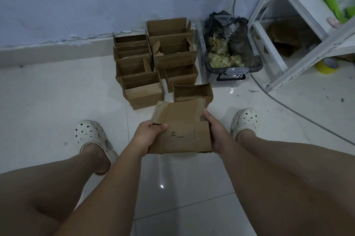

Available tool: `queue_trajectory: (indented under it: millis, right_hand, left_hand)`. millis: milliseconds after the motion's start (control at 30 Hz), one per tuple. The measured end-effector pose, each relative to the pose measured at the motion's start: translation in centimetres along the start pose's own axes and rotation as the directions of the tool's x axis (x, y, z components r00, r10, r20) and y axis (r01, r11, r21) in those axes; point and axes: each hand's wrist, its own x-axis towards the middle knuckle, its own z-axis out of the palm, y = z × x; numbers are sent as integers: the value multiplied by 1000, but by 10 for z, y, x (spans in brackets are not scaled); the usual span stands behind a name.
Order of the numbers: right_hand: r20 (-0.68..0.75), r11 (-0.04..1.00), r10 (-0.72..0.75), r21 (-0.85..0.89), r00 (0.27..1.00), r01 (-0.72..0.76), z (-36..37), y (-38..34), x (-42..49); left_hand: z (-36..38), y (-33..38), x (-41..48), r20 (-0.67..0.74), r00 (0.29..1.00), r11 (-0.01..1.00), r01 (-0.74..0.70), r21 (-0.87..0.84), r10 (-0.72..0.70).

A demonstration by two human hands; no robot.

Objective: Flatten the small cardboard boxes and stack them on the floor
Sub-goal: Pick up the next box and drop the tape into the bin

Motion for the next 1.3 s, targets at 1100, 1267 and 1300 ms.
queue_trajectory:
  millis: [1100, 1267, 1300]
  right_hand:
    - [-20, 941, 46, -336, 999, -50, 8, 23, 9]
    - [-48, 940, -14, -341, 999, -3, 21, 37, 20]
    - [-78, 936, -39, -351, 996, 9, 20, 40, 22]
  left_hand:
    - [3, -55, 11, -22, 991, 570, 59, -820, -133]
    - [11, -68, 14, 72, 979, 589, 173, -789, -191]
    - [10, -70, 16, 76, 972, 584, 195, -788, -222]
